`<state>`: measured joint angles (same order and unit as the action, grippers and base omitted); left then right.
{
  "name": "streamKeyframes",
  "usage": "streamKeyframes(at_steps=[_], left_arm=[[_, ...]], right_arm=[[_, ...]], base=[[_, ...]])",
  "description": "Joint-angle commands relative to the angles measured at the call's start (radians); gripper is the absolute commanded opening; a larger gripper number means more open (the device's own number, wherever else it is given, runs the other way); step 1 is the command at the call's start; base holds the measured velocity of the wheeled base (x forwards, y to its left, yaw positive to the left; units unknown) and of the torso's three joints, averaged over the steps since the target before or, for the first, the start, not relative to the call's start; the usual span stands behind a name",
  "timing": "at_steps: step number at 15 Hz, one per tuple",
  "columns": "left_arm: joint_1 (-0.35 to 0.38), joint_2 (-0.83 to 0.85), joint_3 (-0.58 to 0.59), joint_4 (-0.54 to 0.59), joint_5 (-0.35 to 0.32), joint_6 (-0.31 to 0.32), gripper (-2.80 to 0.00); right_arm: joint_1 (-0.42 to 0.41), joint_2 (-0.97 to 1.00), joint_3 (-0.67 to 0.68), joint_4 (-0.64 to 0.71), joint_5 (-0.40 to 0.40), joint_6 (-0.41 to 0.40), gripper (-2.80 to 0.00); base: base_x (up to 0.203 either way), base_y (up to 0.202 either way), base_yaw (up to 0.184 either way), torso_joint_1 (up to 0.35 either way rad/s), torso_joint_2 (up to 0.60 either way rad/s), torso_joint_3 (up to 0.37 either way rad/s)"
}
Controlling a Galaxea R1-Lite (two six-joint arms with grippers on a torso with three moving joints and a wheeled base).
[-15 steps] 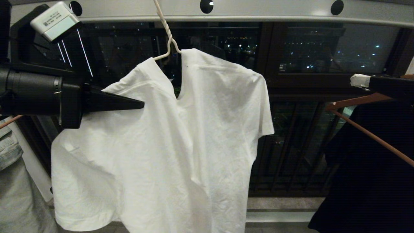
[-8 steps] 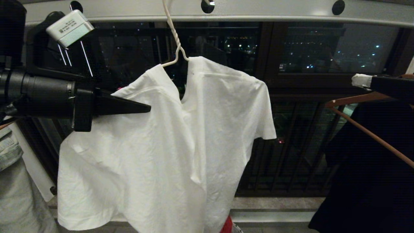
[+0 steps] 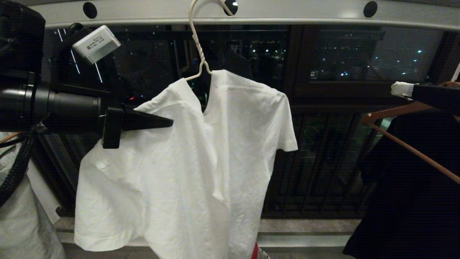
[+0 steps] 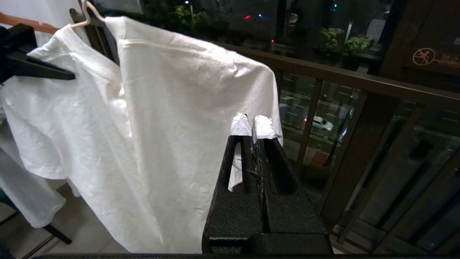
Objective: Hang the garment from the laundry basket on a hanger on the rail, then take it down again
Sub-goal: Hang the clothes rack on the clothesline
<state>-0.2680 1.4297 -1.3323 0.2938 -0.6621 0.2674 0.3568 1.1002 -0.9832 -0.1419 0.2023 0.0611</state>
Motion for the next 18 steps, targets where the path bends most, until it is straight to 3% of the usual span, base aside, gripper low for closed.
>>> streamKeyframes(at_steps=[1, 8, 9, 14, 18], left_arm=[[-0.027, 0.001, 0.007, 0.001, 0.002, 0.003, -2.80], [-0.059, 0.015, 0.012, 0.001, 0.022, 0.001, -2.80], [-0.059, 0.011, 0.012, 0.001, 0.023, 0.001, 0.00], [-0.059, -0.041, 0.035, 0.001, 0.021, -0.002, 0.00], [-0.059, -0.144, 0.085, 0.001, 0.018, -0.039, 0.00]], right_arm=[[0.001, 0.000, 0.000, -0.001, 0.002, 0.000, -2.80], [0.001, 0.000, 0.001, -0.002, 0.002, 0.000, -2.80], [0.001, 0.000, 0.001, -0.002, 0.002, 0.000, -2.80], [0.001, 0.000, 0.001, -0.001, 0.002, 0.000, -2.80], [0.001, 0.000, 0.000, -0.002, 0.002, 0.000, -2.80]], base=[[0.000, 0.000, 0.000, 0.000, 0.00, 0.000], [0.000, 0.000, 0.000, 0.000, 0.00, 0.000], [0.000, 0.000, 0.000, 0.000, 0.00, 0.000], [0.000, 0.000, 0.000, 0.000, 0.00, 0.000], [0.000, 0.000, 0.000, 0.000, 0.00, 0.000]])
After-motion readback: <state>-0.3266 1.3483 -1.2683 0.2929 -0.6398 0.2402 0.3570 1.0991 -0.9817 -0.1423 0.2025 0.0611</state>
